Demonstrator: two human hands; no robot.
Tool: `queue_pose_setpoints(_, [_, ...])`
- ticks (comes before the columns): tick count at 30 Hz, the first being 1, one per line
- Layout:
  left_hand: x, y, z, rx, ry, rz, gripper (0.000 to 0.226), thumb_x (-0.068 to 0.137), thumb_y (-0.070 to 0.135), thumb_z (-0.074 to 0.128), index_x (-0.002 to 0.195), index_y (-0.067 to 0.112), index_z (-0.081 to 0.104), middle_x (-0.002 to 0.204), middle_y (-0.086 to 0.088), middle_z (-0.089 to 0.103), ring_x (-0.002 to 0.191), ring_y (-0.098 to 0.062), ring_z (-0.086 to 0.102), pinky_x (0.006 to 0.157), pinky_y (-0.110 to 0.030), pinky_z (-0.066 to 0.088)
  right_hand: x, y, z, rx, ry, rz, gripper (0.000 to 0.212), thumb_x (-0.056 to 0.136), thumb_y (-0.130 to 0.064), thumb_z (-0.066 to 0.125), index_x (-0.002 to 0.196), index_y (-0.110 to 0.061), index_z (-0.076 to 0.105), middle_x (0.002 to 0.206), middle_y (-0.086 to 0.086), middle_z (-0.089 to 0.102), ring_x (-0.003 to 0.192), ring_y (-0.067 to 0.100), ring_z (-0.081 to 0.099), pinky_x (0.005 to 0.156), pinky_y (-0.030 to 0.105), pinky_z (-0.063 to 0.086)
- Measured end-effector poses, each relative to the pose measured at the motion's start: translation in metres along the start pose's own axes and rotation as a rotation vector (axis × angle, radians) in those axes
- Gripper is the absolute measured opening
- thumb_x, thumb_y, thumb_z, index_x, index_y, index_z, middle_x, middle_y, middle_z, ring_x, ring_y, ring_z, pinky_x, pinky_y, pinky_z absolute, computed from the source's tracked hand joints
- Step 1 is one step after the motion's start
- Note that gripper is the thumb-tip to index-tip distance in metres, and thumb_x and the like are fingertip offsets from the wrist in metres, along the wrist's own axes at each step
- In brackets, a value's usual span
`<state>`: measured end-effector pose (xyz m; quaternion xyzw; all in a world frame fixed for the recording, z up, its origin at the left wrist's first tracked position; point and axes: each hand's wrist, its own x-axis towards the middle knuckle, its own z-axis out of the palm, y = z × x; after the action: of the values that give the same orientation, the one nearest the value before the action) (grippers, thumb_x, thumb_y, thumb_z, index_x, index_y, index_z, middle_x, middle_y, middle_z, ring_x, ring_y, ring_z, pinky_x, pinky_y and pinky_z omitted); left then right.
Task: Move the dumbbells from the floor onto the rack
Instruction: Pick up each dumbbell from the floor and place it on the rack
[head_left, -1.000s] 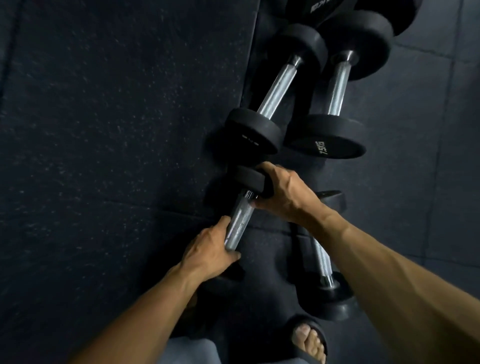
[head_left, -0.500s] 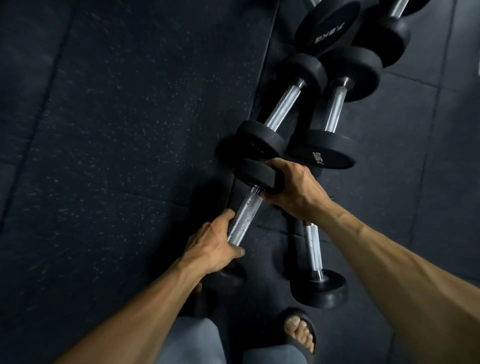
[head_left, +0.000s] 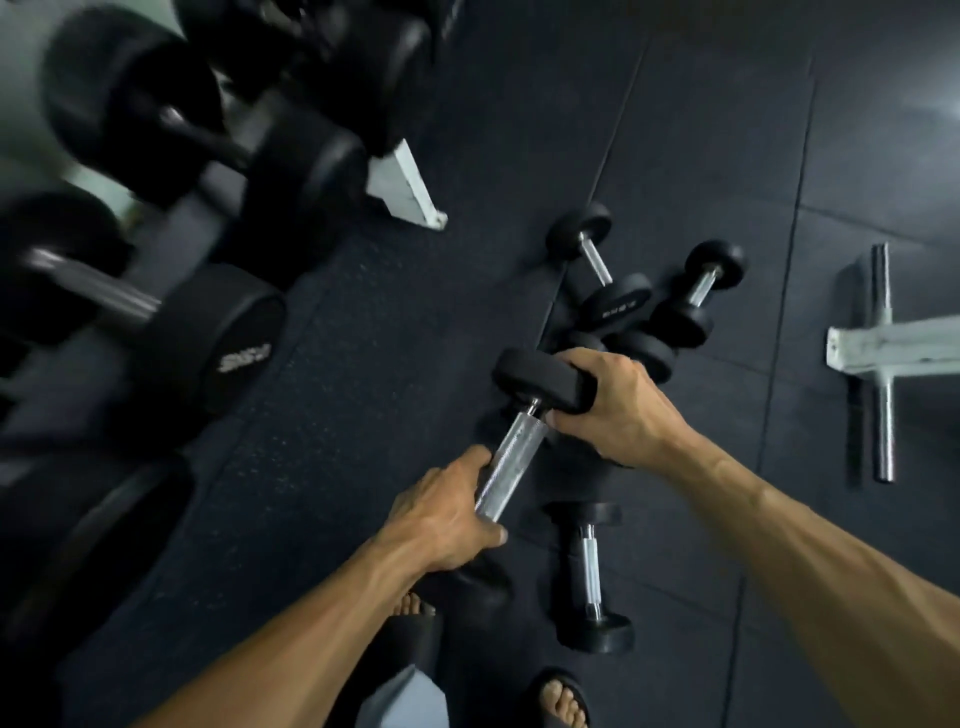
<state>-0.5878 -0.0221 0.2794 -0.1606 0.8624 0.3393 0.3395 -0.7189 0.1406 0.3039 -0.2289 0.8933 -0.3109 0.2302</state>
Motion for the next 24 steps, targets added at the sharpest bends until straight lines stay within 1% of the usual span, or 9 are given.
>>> queue_pose_setpoints(3, [-0.044,0.026,-0.037,-0.001,0.076,0.018,0.059,0.077,0.033,0.077,0.122,0.03,0.038,0.095,0.008,0.059,0.085,-0.019,0.064,0.08,-0.038,0.053,-0.008,-0.05,-0.045,-0.029,0.018,-0.07,0.037,0.07,-0.022,0.076,0.104,-0.029,0.065,0.076,-0.017,0.061,0.075,0.005,0.059,0.063,0.008,0.038])
queue_pose_setpoints(6, [-0.087,0.047,-0.07,-0.033,0.14,0.01,0.059,0.076,0.033,0.079,0.12,0.03,0.04,0.1,0.007,0.058,0.093,-0.02,0.06,0.085,-0.042,0.052,-0.017,-0.101,-0.084,-0.057,0.009,-0.139,0.035,0.07,-0.021,0.076,0.103,-0.025,0.064,0.08,-0.012,0.062,0.078,0.01,0.06,0.07,0.021,0.044])
queue_pose_setpoints(9, [-0.129,0.06,-0.098,-0.076,0.225,0.002,0.051,0.073,0.033,0.08,0.102,0.034,0.039,0.097,0.005,0.058,0.091,-0.02,0.059,0.081,-0.042,0.053,-0.025,-0.149,-0.117,-0.074,-0.011,-0.208,0.037,0.07,-0.02,0.076,0.106,-0.023,0.065,0.085,-0.008,0.066,0.082,0.013,0.063,0.075,0.028,0.05])
queue_pose_setpoints(12, [-0.167,0.065,-0.124,-0.114,0.284,-0.014,0.051,0.07,0.034,0.081,0.097,0.035,0.037,0.095,0.003,0.058,0.09,-0.021,0.057,0.076,-0.038,0.051,-0.029,-0.194,-0.138,-0.082,-0.035,-0.271,0.034,0.069,-0.02,0.076,0.101,-0.021,0.065,0.085,-0.006,0.067,0.082,0.013,0.064,0.076,0.032,0.053])
queue_pose_setpoints(15, [-0.204,0.064,-0.151,-0.142,0.349,-0.02,0.052,0.068,0.036,0.081,0.1,0.035,0.039,0.096,0.003,0.058,0.092,-0.02,0.056,0.079,-0.038,0.051,-0.028,-0.241,-0.15,-0.1,-0.076,-0.325,0.031,0.069,-0.022,0.077,0.097,-0.021,0.065,0.087,-0.004,0.067,0.083,0.014,0.063,0.076,0.036,0.054])
queue_pose_setpoints(18, [-0.238,0.054,-0.18,-0.182,0.407,-0.034,0.052,0.069,0.034,0.081,0.105,0.032,0.044,0.095,0.006,0.057,0.092,-0.019,0.058,0.083,-0.037,0.051,-0.022,-0.293,-0.152,-0.115,-0.121,-0.404,0.03,0.069,-0.02,0.077,0.097,-0.019,0.065,0.086,-0.004,0.067,0.083,0.015,0.063,0.072,0.032,0.053])
queue_pose_setpoints(20, [-0.256,0.042,-0.2,-0.201,0.451,-0.054,0.05,0.068,0.034,0.082,0.102,0.031,0.045,0.093,0.008,0.058,0.088,-0.017,0.059,0.078,-0.033,0.05,-0.013,-0.328,-0.147,-0.124,-0.132,-0.457,0.029,0.068,-0.02,0.077,0.095,-0.018,0.065,0.085,-0.003,0.068,0.081,0.016,0.064,0.072,0.035,0.053])
queue_pose_setpoints(22, [-0.271,0.024,-0.221,-0.221,0.496,-0.084,0.047,0.066,0.033,0.083,0.095,0.03,0.046,0.087,0.01,0.057,0.084,-0.017,0.058,0.071,-0.03,0.045,0.0,-0.363,-0.138,-0.136,-0.146,-0.499,0.029,0.067,-0.02,0.077,0.093,-0.019,0.064,0.084,-0.004,0.068,0.08,0.016,0.063,0.074,0.036,0.053])
queue_pose_setpoints(24, [-0.285,0.002,-0.245,-0.23,0.525,-0.114,0.046,0.066,0.034,0.083,0.098,0.027,0.05,0.086,0.013,0.055,0.084,-0.016,0.057,0.072,-0.031,0.045,0.013,-0.398,-0.125,-0.139,-0.164,-0.532,0.03,0.067,-0.018,0.077,0.094,-0.021,0.064,0.084,-0.004,0.067,0.08,0.016,0.063,0.075,0.037,0.053])
